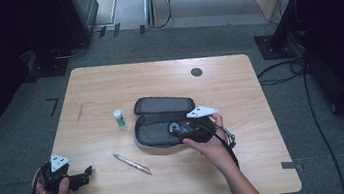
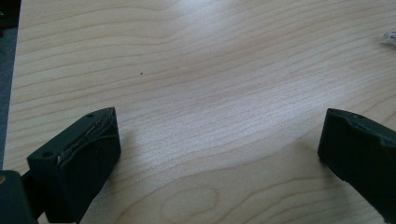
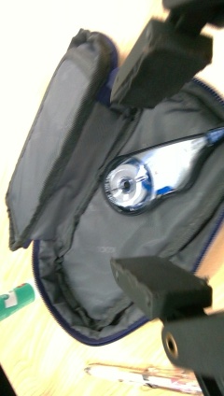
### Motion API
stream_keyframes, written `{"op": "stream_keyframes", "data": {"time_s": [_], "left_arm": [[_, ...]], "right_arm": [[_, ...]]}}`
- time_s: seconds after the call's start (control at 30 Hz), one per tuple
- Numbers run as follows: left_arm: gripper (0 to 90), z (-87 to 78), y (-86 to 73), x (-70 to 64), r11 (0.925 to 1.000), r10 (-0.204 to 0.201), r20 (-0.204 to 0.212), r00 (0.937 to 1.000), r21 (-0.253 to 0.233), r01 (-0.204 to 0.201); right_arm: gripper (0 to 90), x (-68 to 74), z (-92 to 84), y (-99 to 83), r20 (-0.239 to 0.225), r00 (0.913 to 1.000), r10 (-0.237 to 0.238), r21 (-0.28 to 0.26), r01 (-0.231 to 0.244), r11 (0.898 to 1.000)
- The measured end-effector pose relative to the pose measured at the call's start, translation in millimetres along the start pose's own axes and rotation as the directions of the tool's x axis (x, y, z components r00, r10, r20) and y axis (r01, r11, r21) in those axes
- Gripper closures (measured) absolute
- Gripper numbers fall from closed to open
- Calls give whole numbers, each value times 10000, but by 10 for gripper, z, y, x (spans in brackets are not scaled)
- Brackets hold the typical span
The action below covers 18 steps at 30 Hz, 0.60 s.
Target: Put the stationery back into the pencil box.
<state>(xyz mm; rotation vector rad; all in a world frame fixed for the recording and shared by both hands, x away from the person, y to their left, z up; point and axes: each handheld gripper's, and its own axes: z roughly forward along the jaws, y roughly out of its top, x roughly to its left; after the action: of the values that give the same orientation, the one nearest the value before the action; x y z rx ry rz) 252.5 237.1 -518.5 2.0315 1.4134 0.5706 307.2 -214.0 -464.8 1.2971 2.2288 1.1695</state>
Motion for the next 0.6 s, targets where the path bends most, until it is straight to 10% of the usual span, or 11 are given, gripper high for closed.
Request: {"op": "stream_keyframes", "data": {"time_s": [0.13, 0.6], "left_arm": [[0, -1, 0, 0, 10000, -3, -2, 10000, 10, 3], [0, 0, 0, -1, 10000, -7, -1, 10000, 3, 7]], "right_arm": [[5, -6, -111, -70, 273, 9996, -122, 74, 120, 9999], [0, -202, -505, -336, 587, 9974, 425, -98, -420, 9991]]}}
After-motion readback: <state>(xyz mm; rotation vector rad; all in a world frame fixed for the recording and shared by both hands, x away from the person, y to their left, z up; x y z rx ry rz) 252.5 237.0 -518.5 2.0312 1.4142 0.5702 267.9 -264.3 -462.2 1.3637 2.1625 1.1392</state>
